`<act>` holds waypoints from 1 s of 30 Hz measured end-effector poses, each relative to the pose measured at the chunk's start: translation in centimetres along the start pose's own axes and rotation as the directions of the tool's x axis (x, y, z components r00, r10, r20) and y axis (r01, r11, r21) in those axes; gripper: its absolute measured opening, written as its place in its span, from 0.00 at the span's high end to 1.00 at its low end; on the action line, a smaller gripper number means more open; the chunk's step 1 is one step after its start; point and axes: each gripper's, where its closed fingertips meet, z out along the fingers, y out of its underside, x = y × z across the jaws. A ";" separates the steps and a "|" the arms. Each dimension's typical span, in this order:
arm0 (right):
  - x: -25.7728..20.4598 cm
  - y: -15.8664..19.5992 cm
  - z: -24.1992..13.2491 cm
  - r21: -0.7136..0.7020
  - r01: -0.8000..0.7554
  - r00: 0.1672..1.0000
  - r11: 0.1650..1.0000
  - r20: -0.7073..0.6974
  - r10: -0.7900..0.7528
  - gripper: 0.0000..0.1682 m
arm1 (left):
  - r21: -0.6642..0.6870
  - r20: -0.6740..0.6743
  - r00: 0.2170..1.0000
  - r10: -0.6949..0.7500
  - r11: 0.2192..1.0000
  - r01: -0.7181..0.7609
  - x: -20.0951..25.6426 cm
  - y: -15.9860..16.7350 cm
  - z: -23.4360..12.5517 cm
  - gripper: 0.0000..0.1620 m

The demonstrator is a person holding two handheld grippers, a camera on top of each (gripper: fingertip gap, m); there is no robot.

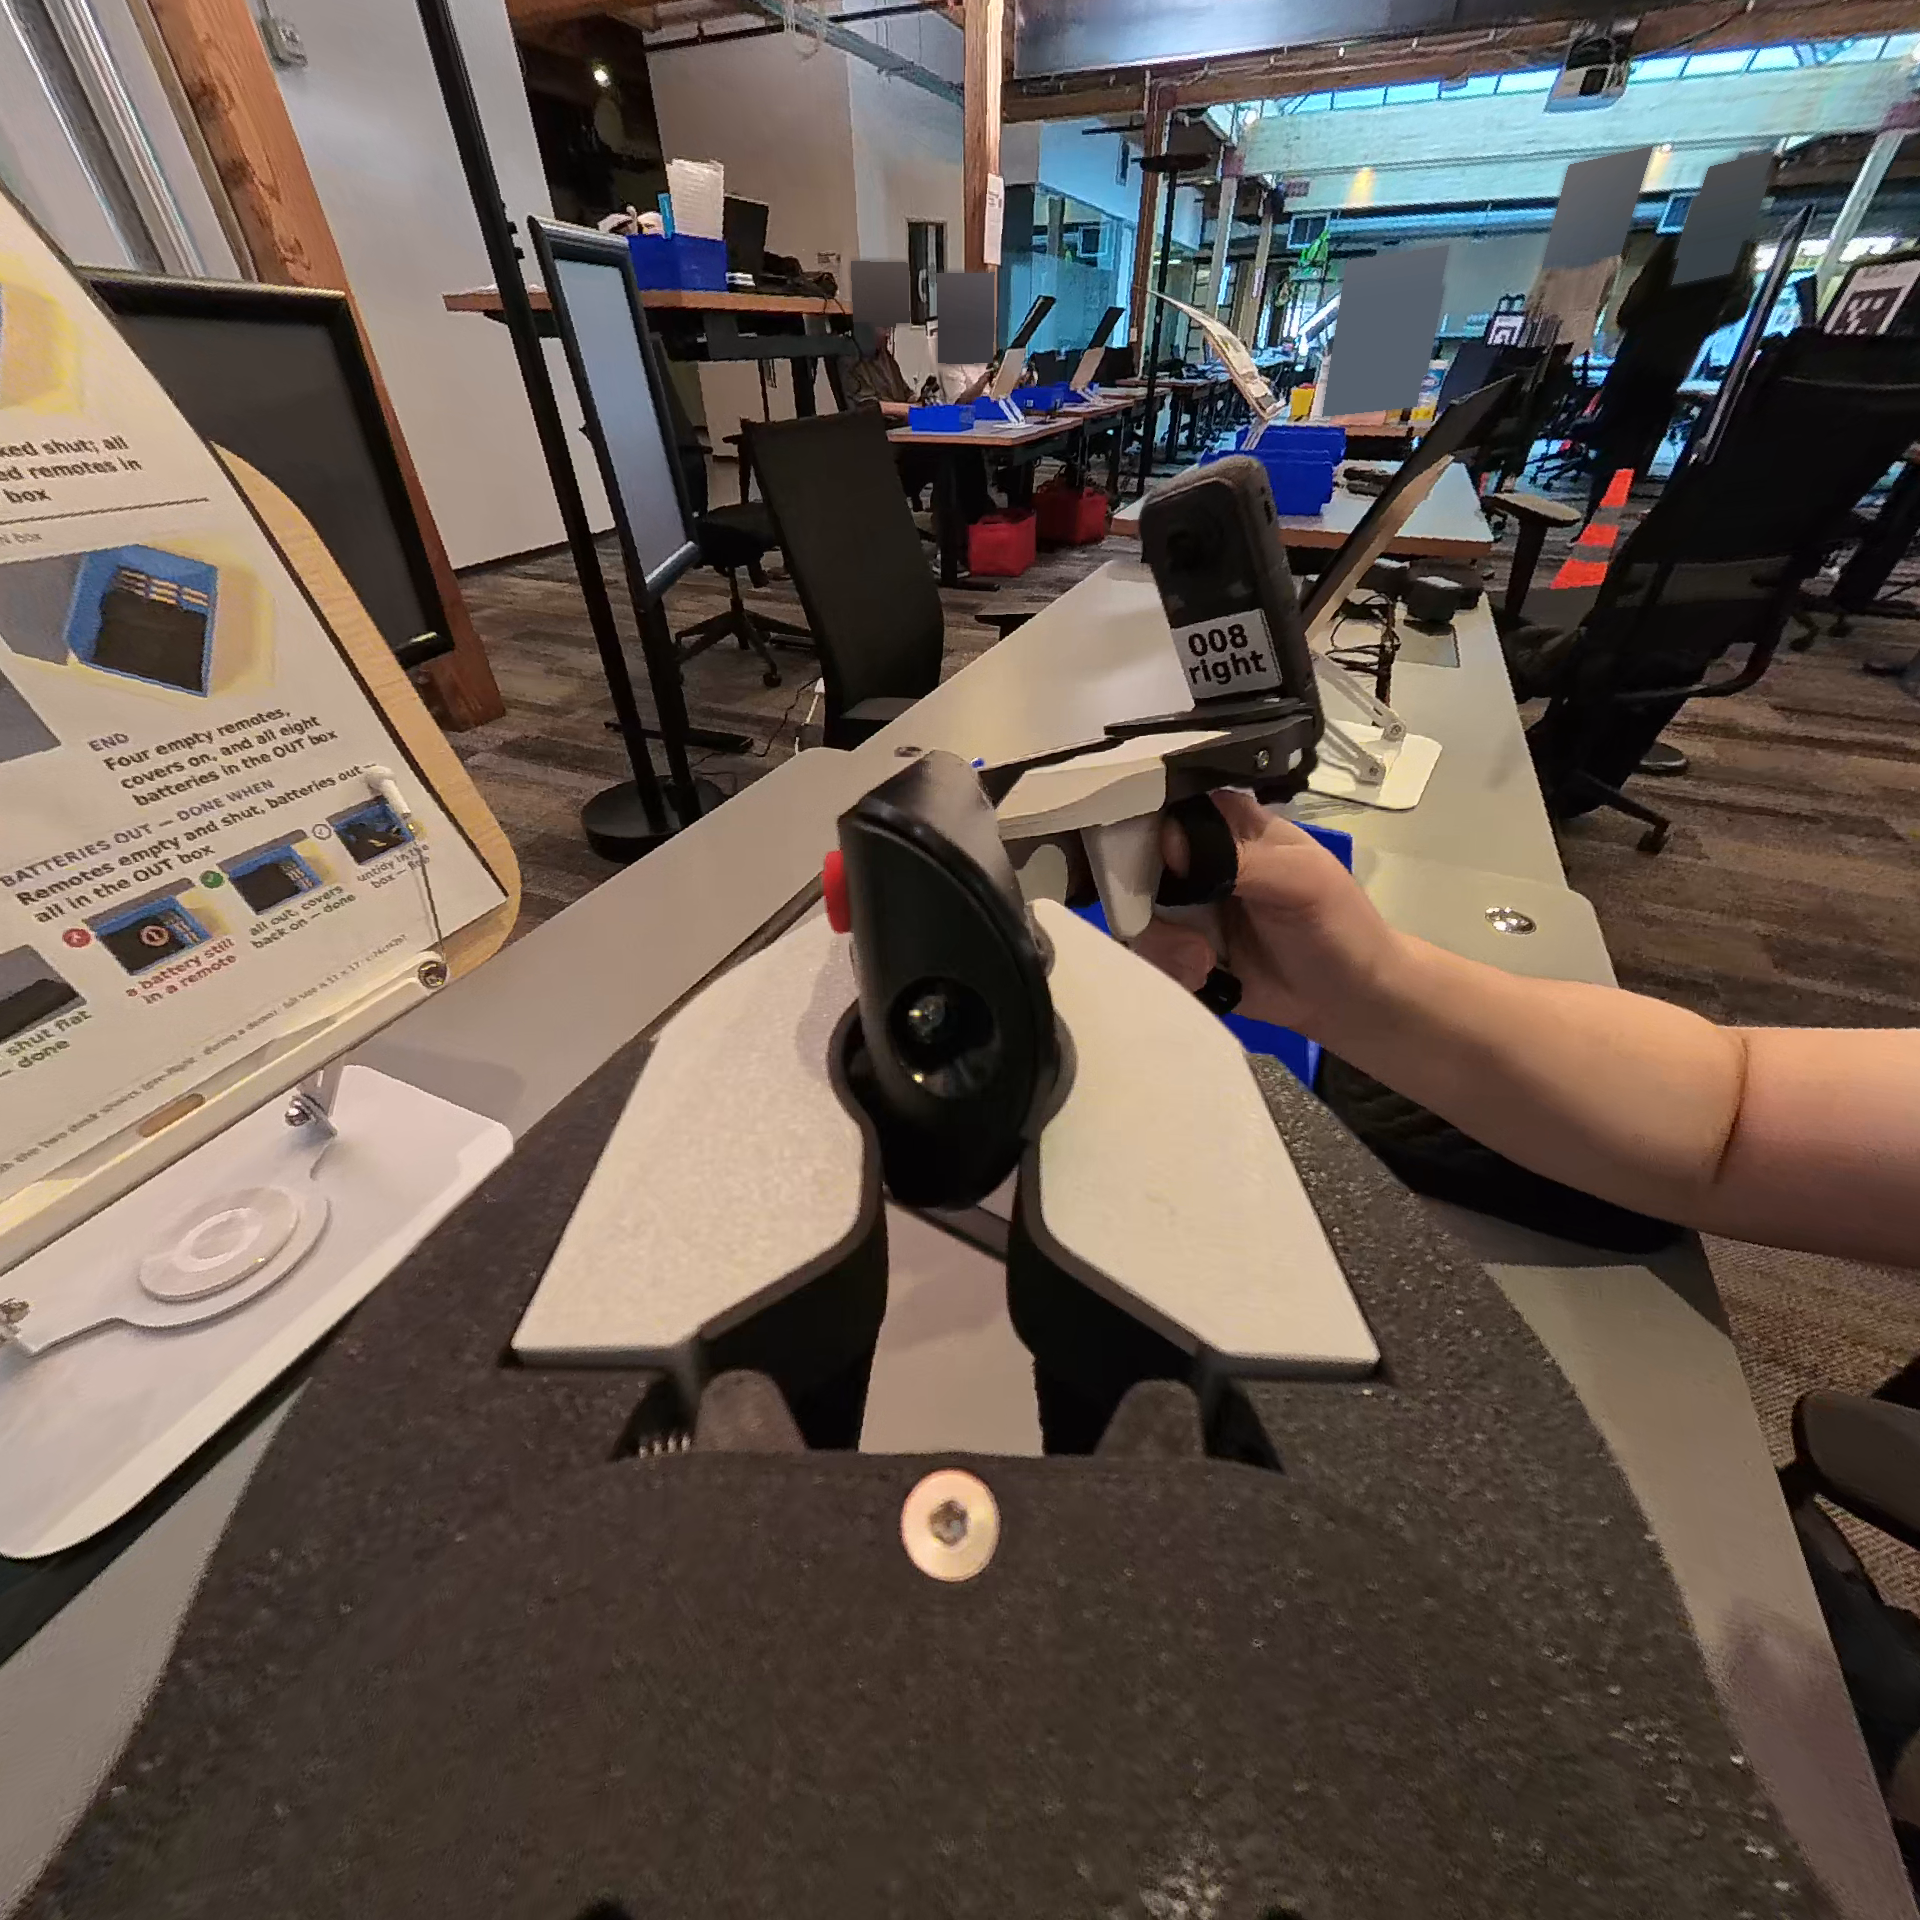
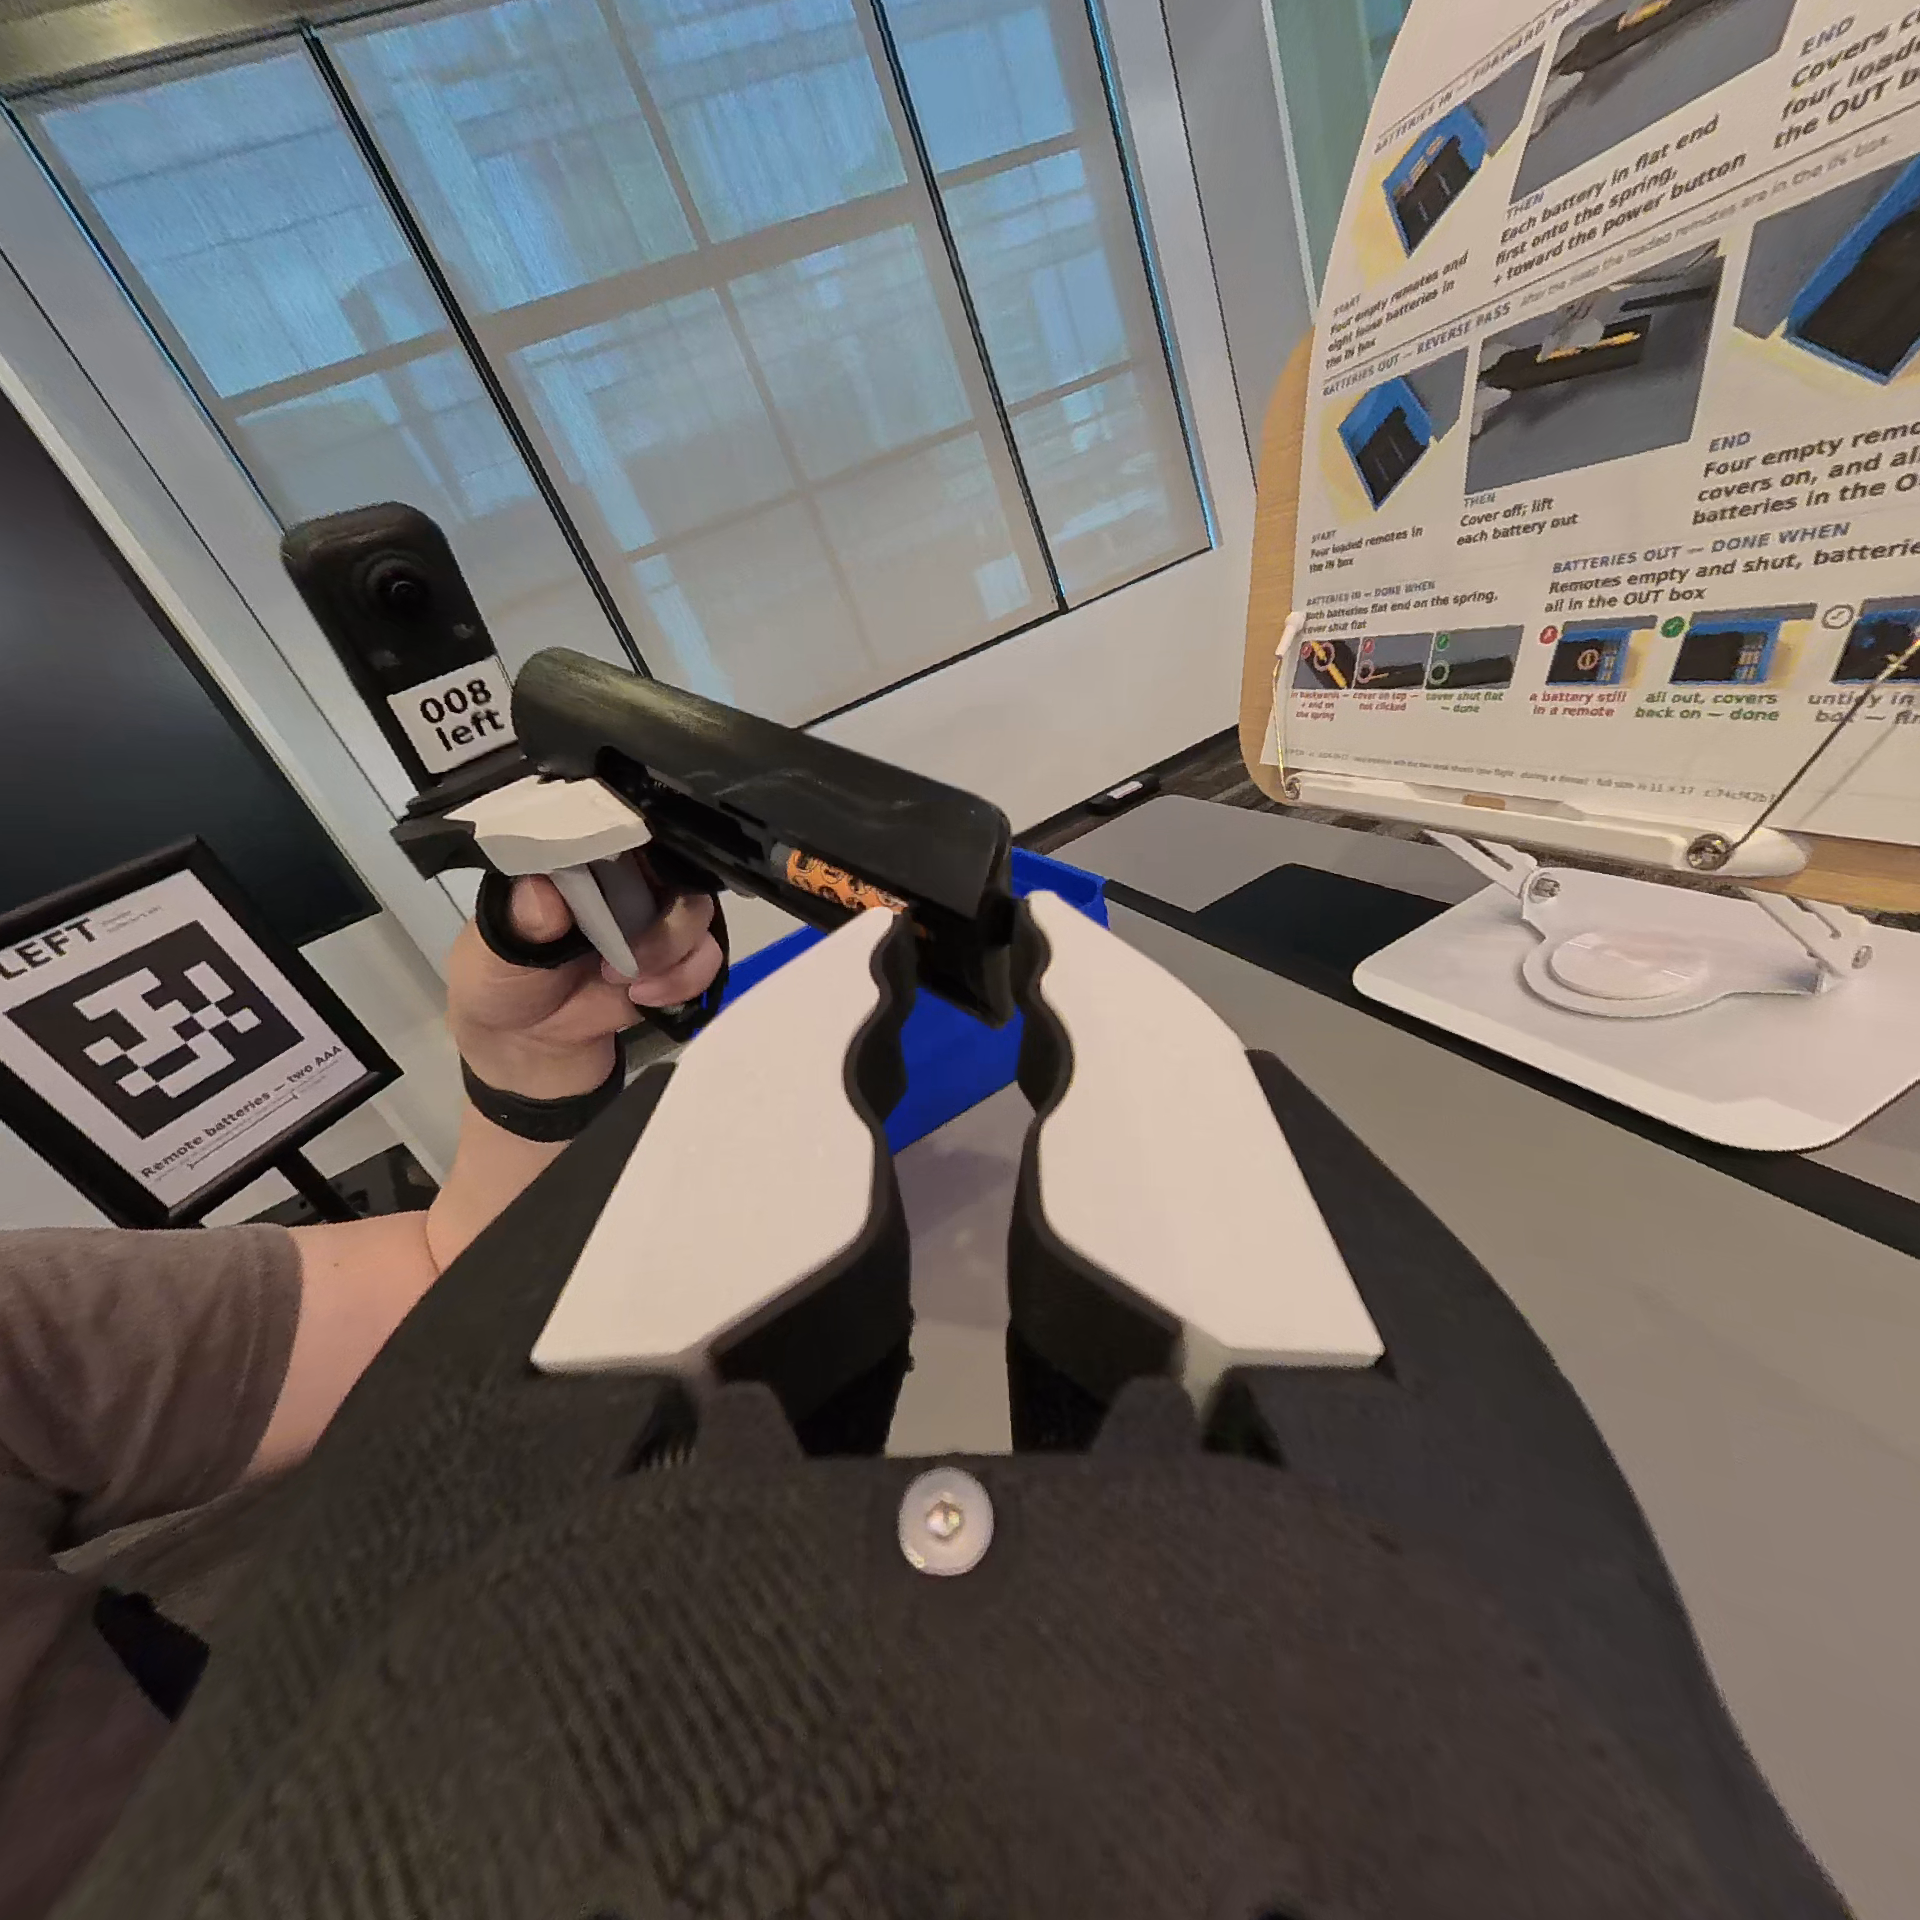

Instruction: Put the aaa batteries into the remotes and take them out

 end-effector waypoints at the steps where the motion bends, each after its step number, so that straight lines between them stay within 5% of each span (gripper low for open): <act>1: 0.0 0.0 0.0 0.001 0.001 1.000 1.000 -0.002 -0.001 0.89 | 0.002 0.001 1.000 -0.001 1.000 0.001 0.0 0.0 0.0 0.86; 12: 0.2 0.1 0.0 0.013 -0.040 0.998 0.999 0.050 0.039 0.89 | -0.001 0.024 1.000 -0.005 1.000 0.005 -0.1 -0.1 0.1 0.86; 22: 5.0 4.8 1.0 -0.036 -0.317 0.948 0.948 0.029 0.318 0.89 | -0.114 0.064 0.984 -0.164 0.979 0.171 -3.5 4.2 1.9 0.86; 30: 5.2 5.3 1.6 0.004 -0.389 0.916 0.921 0.110 0.387 0.88 | -0.120 0.044 0.996 -0.082 0.989 0.087 -4.0 4.3 1.8 0.86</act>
